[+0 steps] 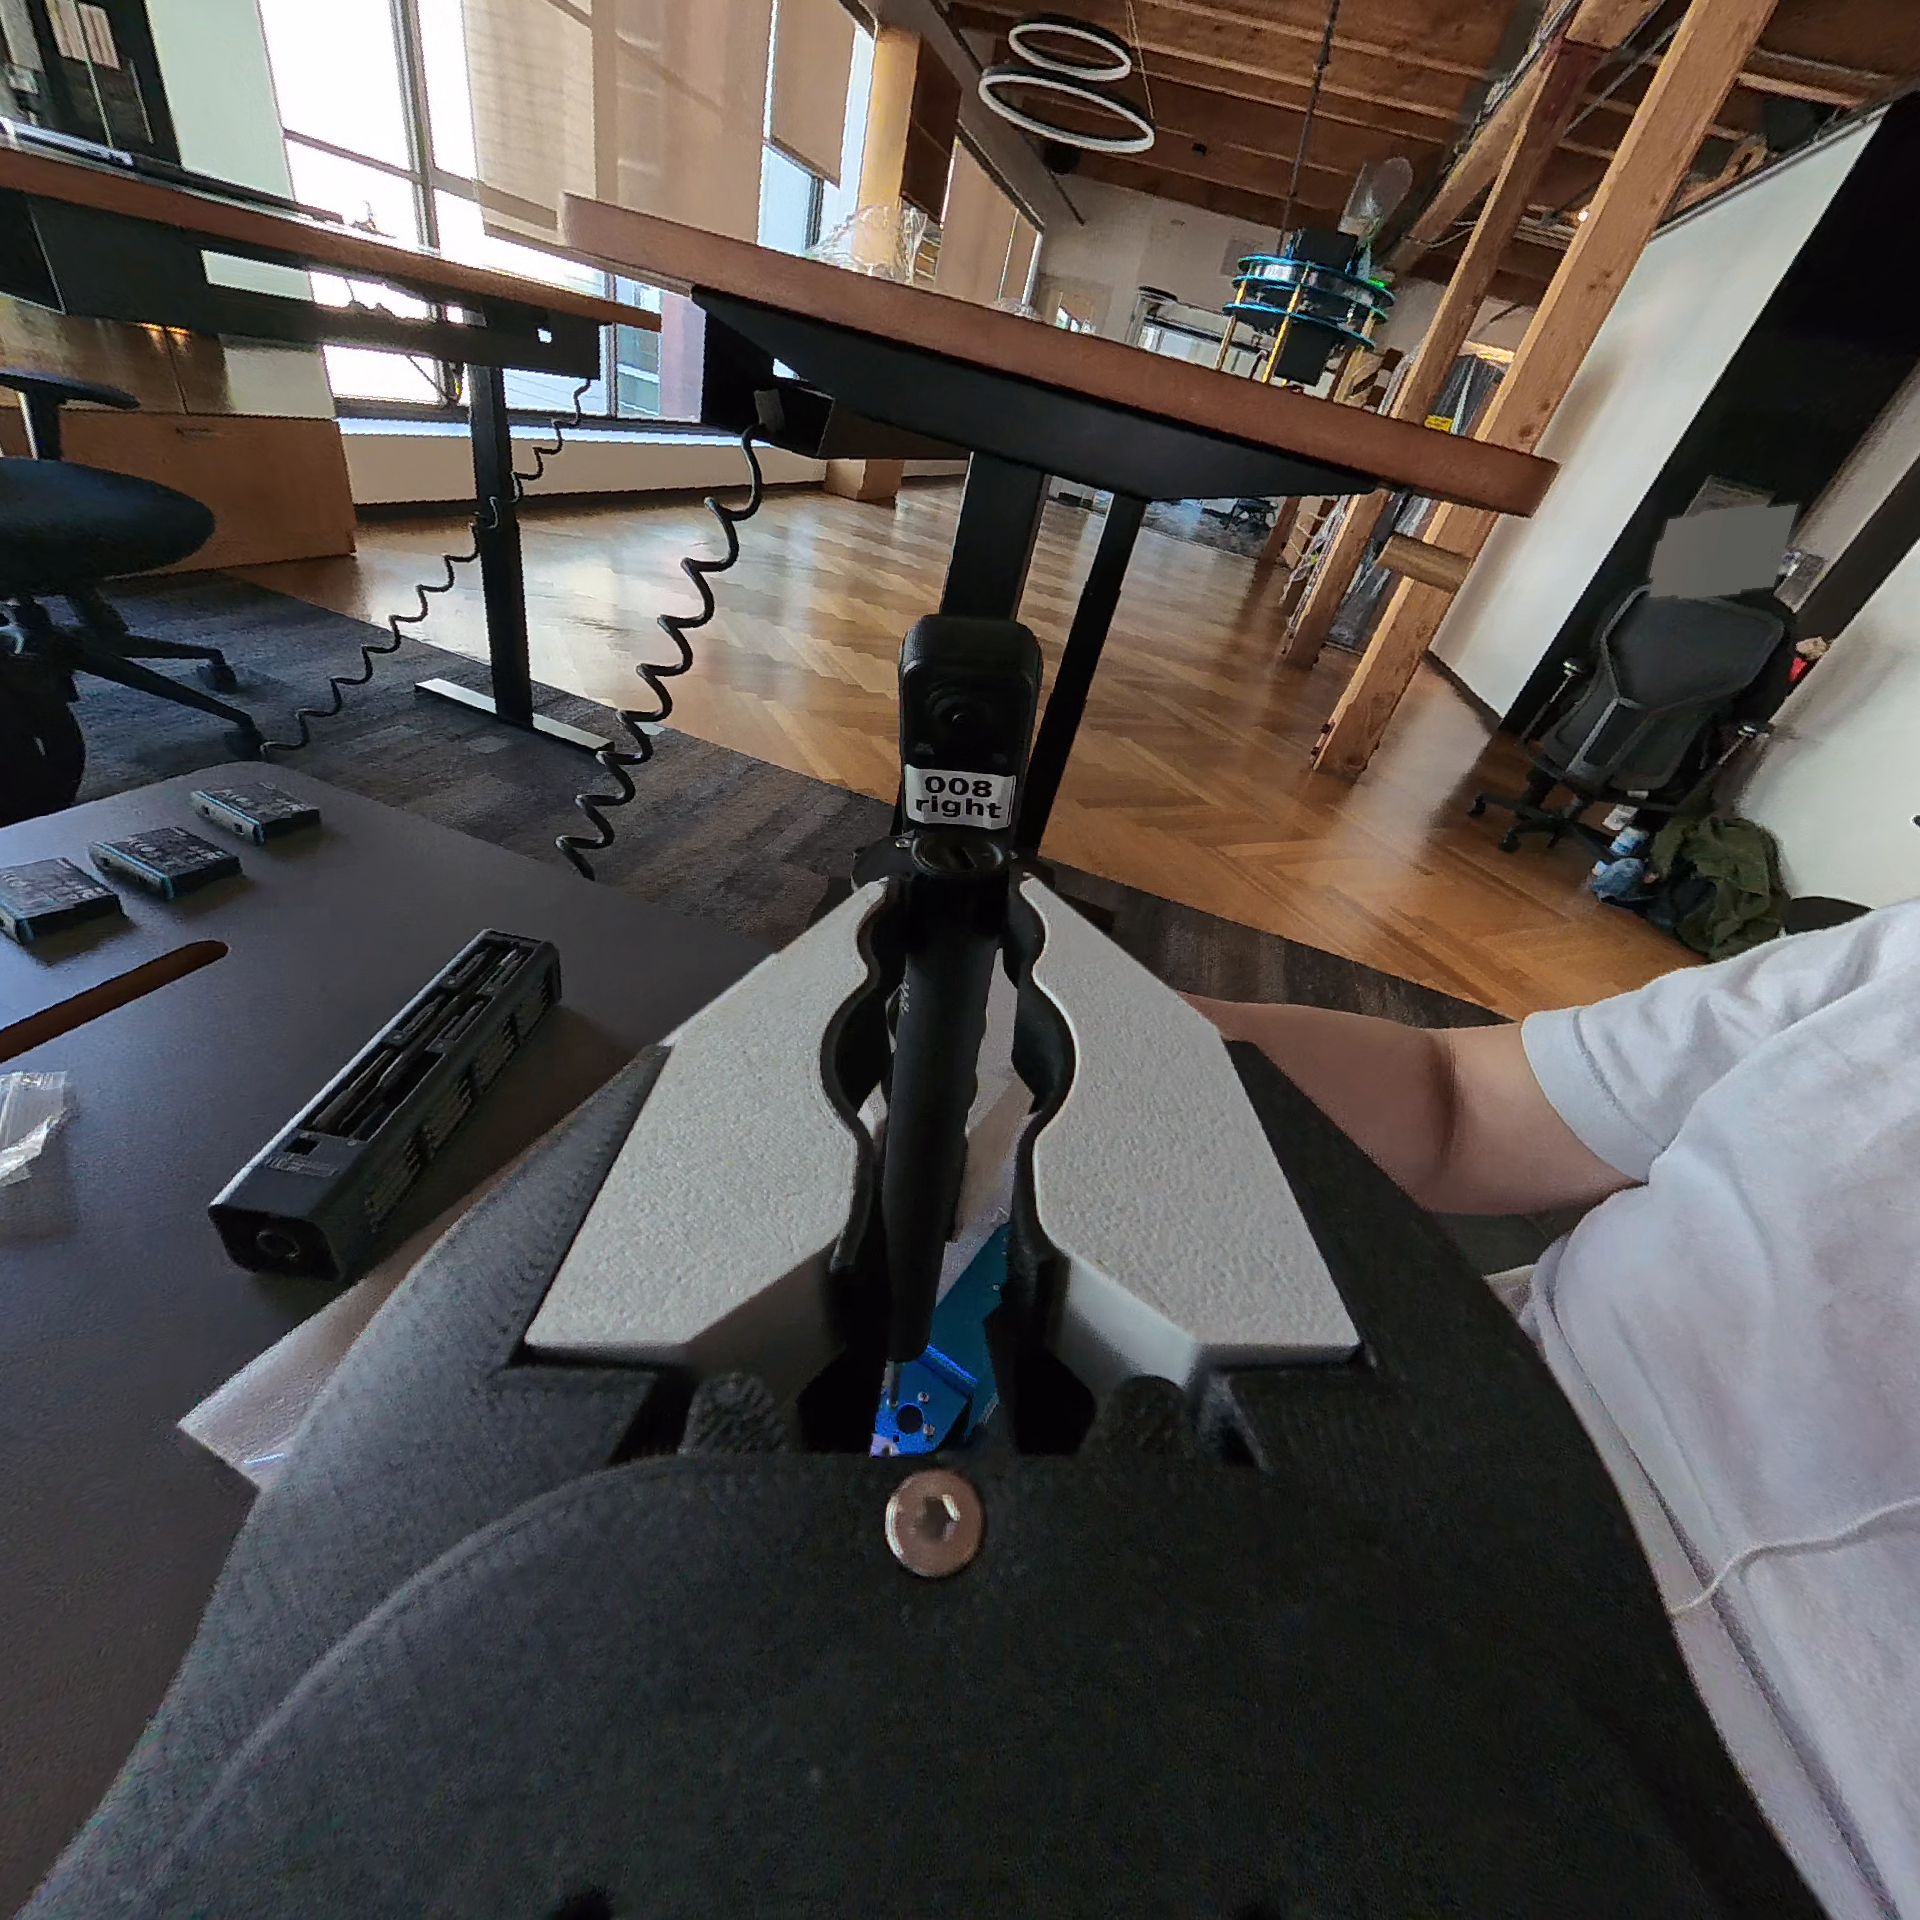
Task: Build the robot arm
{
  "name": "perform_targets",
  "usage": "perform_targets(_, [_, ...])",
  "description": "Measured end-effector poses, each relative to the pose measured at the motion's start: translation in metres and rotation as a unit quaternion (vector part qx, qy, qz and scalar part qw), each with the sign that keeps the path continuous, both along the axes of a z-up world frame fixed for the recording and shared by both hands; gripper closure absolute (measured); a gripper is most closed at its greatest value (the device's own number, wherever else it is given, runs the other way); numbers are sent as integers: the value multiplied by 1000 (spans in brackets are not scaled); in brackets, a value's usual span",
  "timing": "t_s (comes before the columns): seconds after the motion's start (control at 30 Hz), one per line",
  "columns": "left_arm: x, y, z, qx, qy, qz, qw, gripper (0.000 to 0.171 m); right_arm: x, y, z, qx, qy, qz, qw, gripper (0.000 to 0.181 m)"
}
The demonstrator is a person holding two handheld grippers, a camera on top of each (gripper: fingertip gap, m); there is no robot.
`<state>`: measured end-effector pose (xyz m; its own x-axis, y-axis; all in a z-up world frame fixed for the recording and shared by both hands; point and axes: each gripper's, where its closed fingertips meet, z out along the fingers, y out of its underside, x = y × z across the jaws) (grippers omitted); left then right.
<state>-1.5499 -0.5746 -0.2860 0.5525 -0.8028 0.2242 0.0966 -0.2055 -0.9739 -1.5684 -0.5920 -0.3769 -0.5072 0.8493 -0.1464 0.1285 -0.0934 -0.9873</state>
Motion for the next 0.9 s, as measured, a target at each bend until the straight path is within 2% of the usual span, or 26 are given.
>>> perform_targets(0.6, [9,-13,1,39,26,-10,999,154,1,-12,-8,32,-1,11,999,163])
perform_targets(0.9, [15,-21,1,55,46,-26,997,155,7,-16,-1,-37,3,91,995,159])
